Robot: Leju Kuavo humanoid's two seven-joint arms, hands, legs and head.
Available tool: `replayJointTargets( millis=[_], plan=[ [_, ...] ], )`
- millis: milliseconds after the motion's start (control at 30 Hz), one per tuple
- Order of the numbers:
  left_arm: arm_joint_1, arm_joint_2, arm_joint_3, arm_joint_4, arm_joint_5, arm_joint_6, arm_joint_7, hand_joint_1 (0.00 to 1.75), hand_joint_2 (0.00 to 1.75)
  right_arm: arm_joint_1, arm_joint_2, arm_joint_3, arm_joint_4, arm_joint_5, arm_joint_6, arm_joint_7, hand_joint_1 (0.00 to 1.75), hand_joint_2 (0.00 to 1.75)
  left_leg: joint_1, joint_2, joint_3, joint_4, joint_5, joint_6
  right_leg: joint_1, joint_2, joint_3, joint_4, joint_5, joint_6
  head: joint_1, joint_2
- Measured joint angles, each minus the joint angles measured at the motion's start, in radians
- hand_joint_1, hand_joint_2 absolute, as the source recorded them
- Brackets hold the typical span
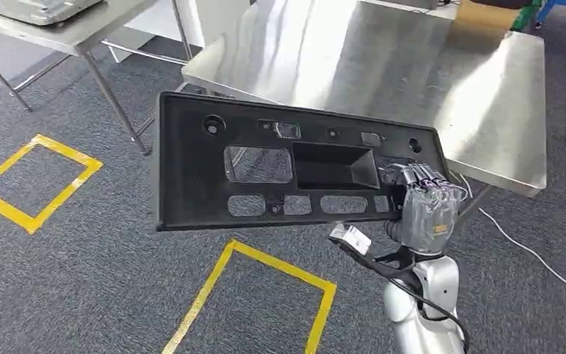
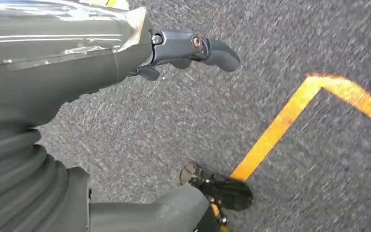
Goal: Take the parts from the cabinet and place them on the table.
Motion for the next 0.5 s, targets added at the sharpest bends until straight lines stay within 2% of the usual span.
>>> replayJointTargets(
  millis=[67,100,167,200,233,267,300,333,367,400,433,500],
  plan=[
    [-0.001,0.0,0.0,0.0,0.0,-0.012,0.0,0.0,1.75,0.0,-0.002,0.0,-0.001,0.007,0.0,0.003,1.71,1.75,0.01,-0.001,0.0,0.009,-0.012,-0.013,-0.01,0.004,0.01,-0.006,-0.001,-0.014,0.001,0.0],
    [-0.001,0.0,0.0,0.0,0.0,-0.016,0.0,0.0,1.75,0.0,-0.002,0.0,-0.001,0.008,0.0,0.006,1.71,1.75,0.01,-0.002,-0.012,0.047,-0.031,-0.018,-0.009,0.004,0.016,-0.006,-0.006,-0.023,-0.004,0.0],
    [0.0,0.0,0.0,0.0,-0.002,-0.024,-0.001,0.0,1.75,0.002,-0.002,0.003,-0.001,0.014,0.0,0.011,1.71,1.75,0.012,-0.002,-0.092,0.2,-0.096,-0.025,-0.007,0.004,0.026,-0.006,-0.014,-0.033,-0.005,0.0],
    [0.002,0.0,0.0,0.0,-0.002,-0.027,-0.001,0.0,1.75,0.004,-0.002,0.005,-0.001,0.015,0.0,0.013,1.71,1.75,0.012,-0.002,-0.131,0.266,-0.115,-0.029,-0.006,0.004,0.029,-0.006,-0.016,-0.037,-0.004,0.0],
    [0.004,0.0,0.0,0.001,-0.002,-0.029,-0.001,0.0,1.75,0.006,-0.002,0.005,-0.001,0.016,0.0,0.015,1.71,1.75,0.014,-0.002,-0.174,0.323,-0.121,-0.031,-0.005,0.004,0.033,-0.006,-0.02,-0.041,-0.005,0.0],
    [0.006,0.0,0.0,0.001,-0.003,-0.031,-0.001,0.0,1.75,0.009,-0.002,0.005,-0.001,0.017,0.0,0.016,1.71,1.75,0.017,-0.002,-0.19,0.328,-0.108,-0.03,-0.004,0.006,0.037,-0.006,-0.024,-0.042,-0.004,0.0],
    [0.007,0.0,0.0,0.001,-0.005,-0.035,-0.002,0.0,1.75,0.011,-0.003,0.005,-0.001,0.021,0.0,0.019,1.71,1.75,0.019,-0.002,-0.186,0.297,-0.075,-0.029,-0.004,0.009,0.042,-0.006,-0.027,-0.042,-0.005,0.0],
    [0.007,0.0,0.0,0.001,-0.006,-0.037,-0.004,0.0,1.75,0.015,-0.003,0.005,-0.001,0.026,0.0,0.021,1.71,1.75,0.02,-0.002,-0.162,0.23,-0.025,-0.028,-0.005,0.011,0.05,-0.006,-0.031,-0.04,-0.005,0.0],
    [0.007,0.0,0.0,0.001,-0.009,-0.039,-0.006,0.0,1.75,0.019,-0.003,0.005,-0.003,0.028,0.0,0.024,1.71,1.75,0.021,-0.002,-0.122,0.138,0.028,-0.026,-0.006,0.013,0.058,-0.006,-0.037,-0.035,-0.005,0.0],
    [0.007,0.0,0.0,0.001,-0.012,-0.041,-0.006,0.0,1.75,0.021,-0.003,0.005,-0.006,0.03,0.0,0.029,1.71,1.75,0.021,-0.002,-0.083,0.053,0.067,-0.022,-0.006,0.014,0.064,-0.007,-0.042,-0.03,-0.005,0.0],
    [0.006,0.0,0.0,0.001,-0.012,-0.046,-0.008,0.0,1.75,0.021,-0.003,0.005,-0.008,0.033,0.0,0.03,1.71,1.75,0.014,-0.004,-0.066,0.021,0.051,-0.021,0.004,0.015,0.065,-0.005,-0.049,-0.021,-0.006,0.0],
    [0.006,0.0,0.0,0.001,-0.013,-0.048,-0.011,0.0,1.75,0.023,-0.003,0.005,-0.011,0.034,0.0,0.032,1.71,1.75,0.009,-0.006,-0.068,0.023,0.046,-0.012,0.004,0.017,0.065,-0.01,-0.054,-0.011,-0.005,0.0]
  ],
)
